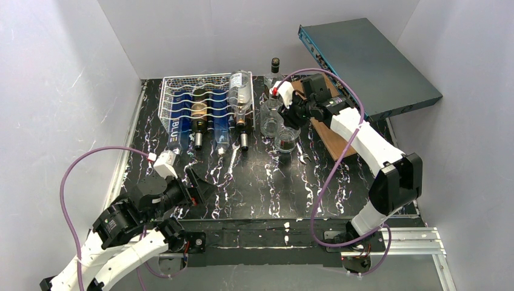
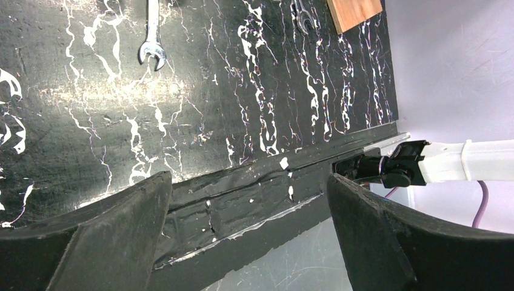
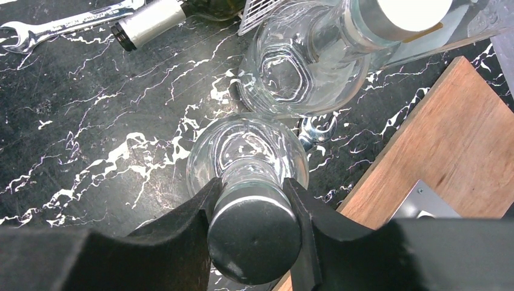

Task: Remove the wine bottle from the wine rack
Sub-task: Move the wine bottle to the center of the board.

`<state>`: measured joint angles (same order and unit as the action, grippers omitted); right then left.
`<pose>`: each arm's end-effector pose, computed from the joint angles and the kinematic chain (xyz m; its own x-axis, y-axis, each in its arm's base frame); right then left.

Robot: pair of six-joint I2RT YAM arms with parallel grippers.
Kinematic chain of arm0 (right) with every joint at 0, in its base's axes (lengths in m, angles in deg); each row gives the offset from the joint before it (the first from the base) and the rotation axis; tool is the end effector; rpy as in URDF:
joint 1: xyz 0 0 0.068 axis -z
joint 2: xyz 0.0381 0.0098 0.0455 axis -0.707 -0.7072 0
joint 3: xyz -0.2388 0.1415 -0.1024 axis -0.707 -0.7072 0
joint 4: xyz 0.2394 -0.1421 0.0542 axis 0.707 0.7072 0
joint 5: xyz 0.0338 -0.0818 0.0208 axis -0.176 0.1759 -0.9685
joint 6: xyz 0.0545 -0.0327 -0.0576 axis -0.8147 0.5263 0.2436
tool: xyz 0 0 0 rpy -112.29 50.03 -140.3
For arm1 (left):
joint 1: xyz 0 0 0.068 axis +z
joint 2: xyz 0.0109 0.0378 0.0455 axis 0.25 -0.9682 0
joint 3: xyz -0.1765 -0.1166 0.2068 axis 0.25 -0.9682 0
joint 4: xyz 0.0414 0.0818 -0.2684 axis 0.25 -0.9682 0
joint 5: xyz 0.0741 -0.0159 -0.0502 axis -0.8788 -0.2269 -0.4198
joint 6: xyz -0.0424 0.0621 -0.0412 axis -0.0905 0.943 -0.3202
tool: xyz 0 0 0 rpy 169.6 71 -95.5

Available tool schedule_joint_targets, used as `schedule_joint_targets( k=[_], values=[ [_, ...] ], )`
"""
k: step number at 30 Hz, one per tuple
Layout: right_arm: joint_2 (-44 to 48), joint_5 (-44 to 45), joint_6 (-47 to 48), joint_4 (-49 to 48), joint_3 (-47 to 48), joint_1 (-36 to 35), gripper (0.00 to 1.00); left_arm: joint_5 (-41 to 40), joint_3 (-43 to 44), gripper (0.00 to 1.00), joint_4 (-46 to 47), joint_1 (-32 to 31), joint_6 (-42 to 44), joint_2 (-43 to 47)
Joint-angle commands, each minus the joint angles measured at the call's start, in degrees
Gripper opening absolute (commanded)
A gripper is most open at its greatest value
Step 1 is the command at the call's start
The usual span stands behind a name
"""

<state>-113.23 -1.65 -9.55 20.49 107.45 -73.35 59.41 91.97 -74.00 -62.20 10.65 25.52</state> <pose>0.3594 0.2138 0.3316 -0.1705 -0.6654 -0.7268 -0.8249 0.4998 -0.2641 0.0759 -0.0641 0.3366 -0.6336 -0.4163 -0.6521 0.2144 0.7154 -0.6650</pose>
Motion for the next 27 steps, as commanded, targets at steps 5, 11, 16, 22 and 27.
schedule_joint_targets(
  k=[5,11,16,22,27],
  values=[
    [0.2,5.8,2.3,-3.2,4.1,1.6,0.60,0.0,0.1,0.99,0.9,0.2,0.3,-1.1],
    [2.2,2.9,2.0,-0.7,6.2,1.6,0.80,0.4,0.1,0.99,1.8,0.2,0.4,-1.9],
    [4.5,-0.6,3.1,2.6,8.0,1.6,0.91,0.8,-0.2,0.99,2.8,0.2,0.3,-1.8],
    [8.4,-3.8,4.5,5.2,8.5,1.6,0.94,1.6,-0.8,0.99,5.4,0.3,0.2,-1.2],
    [11.6,-6.6,5.2,7.1,8.4,1.8,0.97,1.7,-0.7,0.99,6.7,0.3,-0.4,-1.4]
  ],
)
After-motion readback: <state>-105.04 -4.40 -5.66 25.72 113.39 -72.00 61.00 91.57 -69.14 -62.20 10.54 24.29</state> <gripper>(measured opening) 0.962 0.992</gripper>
